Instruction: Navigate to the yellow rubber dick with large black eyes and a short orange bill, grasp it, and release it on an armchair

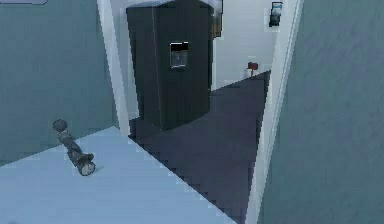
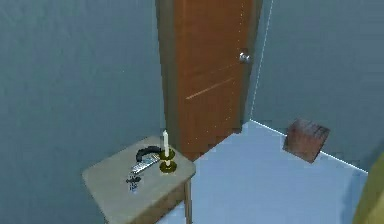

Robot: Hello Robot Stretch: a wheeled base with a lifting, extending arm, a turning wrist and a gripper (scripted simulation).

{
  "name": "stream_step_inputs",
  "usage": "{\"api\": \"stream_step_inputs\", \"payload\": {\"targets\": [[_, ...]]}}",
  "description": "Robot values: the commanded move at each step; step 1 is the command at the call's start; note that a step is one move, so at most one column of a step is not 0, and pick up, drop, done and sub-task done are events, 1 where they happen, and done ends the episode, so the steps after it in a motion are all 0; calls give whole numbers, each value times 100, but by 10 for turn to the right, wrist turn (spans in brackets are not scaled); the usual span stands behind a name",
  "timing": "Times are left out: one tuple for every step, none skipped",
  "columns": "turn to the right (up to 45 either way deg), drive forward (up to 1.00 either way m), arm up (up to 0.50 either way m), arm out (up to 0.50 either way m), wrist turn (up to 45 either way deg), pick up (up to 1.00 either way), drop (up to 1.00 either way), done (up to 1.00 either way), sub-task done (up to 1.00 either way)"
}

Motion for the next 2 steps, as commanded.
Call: {"api": "stream_step_inputs", "payload": {"targets": [[-30, 0, 0, 0, 0, 0, 0, 0, 0], [0, 100, 0, 0, 0, 0, 0, 0, 0]]}}
